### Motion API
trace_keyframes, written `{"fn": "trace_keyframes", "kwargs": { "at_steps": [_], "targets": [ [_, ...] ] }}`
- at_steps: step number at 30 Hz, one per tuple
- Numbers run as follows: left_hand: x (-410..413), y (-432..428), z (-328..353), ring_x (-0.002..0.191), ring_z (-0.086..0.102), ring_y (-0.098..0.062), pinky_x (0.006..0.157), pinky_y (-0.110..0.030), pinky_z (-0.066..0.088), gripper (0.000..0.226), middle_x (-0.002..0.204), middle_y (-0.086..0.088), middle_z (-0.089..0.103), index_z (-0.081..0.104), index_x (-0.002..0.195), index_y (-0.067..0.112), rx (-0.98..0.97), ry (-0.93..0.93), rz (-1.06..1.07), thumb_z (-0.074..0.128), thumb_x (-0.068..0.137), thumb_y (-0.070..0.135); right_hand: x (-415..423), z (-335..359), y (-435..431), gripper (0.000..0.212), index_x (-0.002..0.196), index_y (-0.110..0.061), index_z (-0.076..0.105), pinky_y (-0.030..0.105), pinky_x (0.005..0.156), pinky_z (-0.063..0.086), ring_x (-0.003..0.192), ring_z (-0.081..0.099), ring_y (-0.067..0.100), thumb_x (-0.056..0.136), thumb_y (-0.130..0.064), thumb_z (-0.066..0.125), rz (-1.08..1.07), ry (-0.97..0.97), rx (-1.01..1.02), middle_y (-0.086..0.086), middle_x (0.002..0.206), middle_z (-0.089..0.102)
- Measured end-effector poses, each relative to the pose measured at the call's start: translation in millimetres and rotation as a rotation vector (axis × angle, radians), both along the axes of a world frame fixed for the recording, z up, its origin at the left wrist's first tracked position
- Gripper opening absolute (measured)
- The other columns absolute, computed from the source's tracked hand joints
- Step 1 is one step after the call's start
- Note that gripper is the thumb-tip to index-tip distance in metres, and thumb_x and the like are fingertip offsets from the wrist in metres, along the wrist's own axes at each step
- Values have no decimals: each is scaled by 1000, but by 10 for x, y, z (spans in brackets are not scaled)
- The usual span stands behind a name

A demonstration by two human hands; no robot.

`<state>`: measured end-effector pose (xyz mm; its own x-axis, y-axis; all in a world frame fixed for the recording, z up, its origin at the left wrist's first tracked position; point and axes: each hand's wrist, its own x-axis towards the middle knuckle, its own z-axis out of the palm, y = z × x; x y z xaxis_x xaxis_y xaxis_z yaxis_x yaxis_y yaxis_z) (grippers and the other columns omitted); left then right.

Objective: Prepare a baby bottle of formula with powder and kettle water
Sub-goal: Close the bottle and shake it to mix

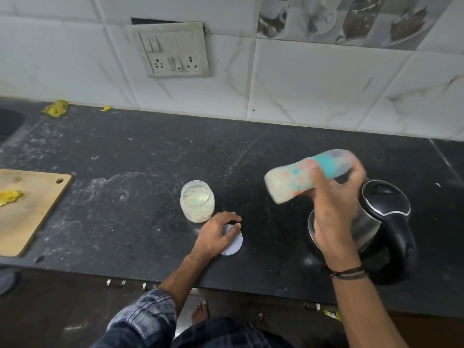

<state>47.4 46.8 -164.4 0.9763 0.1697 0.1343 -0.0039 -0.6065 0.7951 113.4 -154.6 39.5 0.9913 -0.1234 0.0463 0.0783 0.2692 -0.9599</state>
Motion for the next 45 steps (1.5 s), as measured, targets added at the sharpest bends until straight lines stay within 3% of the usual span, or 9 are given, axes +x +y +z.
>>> {"fn": "trace_keyframes", "kwargs": {
  "at_steps": [7,12,15,24,29,33,36,40,45],
  "targets": [
    [4,6,-6,117,53,9,96,-13,39,27,115,16,70,73,109,25,-1,-2,-3,57,91,38,6,45,4,63,142,-17,36,42,77,61,101,74,17,93,-10,74,-104,-33,97,-11,104,74],
    [-3,10,-3,118,53,6,96,-16,40,29,116,15,70,73,109,25,3,3,-9,56,90,40,-15,8,-34,66,135,-26,46,37,79,62,102,74,23,84,-6,82,124,-26,-97,11,125,66],
    [-7,2,-2,118,53,8,97,-16,40,29,115,16,70,73,108,25,-1,-1,-4,56,90,41,8,54,-58,68,143,-17,37,39,77,61,102,73,20,90,-9,78,-44,-51,76,6,121,66],
    [1,10,-4,114,45,23,95,-6,34,26,116,16,69,73,109,24,1,-7,-3,58,91,36,27,66,-37,62,142,-15,36,37,71,60,95,74,14,93,-9,74,-85,-32,63,-14,97,76],
    [-6,28,-24,115,49,15,97,-12,38,27,117,16,69,73,110,25,4,4,-9,58,91,39,-43,70,12,63,138,-24,44,33,74,62,100,75,20,88,-5,78,80,0,-59,5,119,71],
    [-7,10,-1,118,53,7,99,-21,42,26,117,14,70,73,109,25,1,1,-4,58,91,37,-14,62,29,61,142,-18,37,35,71,61,95,75,13,93,-9,73,-50,8,33,-16,95,76],
    [-16,19,-1,116,52,10,98,-19,41,26,117,14,70,73,110,24,0,-3,-5,59,92,36,-41,42,29,61,137,-21,45,30,67,60,95,76,18,88,-5,78,68,11,-57,-5,102,75],
    [-9,2,14,115,51,11,97,-17,40,26,116,14,70,73,109,24,0,-9,-3,58,92,36,9,88,5,61,144,-14,35,36,71,60,94,74,12,95,-9,71,-136,-27,91,-13,99,74],
    [-16,15,11,114,52,10,97,-17,41,28,116,14,69,73,110,24,3,-4,-13,57,91,39,-24,48,21,62,138,-19,45,35,75,62,97,74,19,88,-2,78,62,-7,-63,0,112,72]
  ]
}}
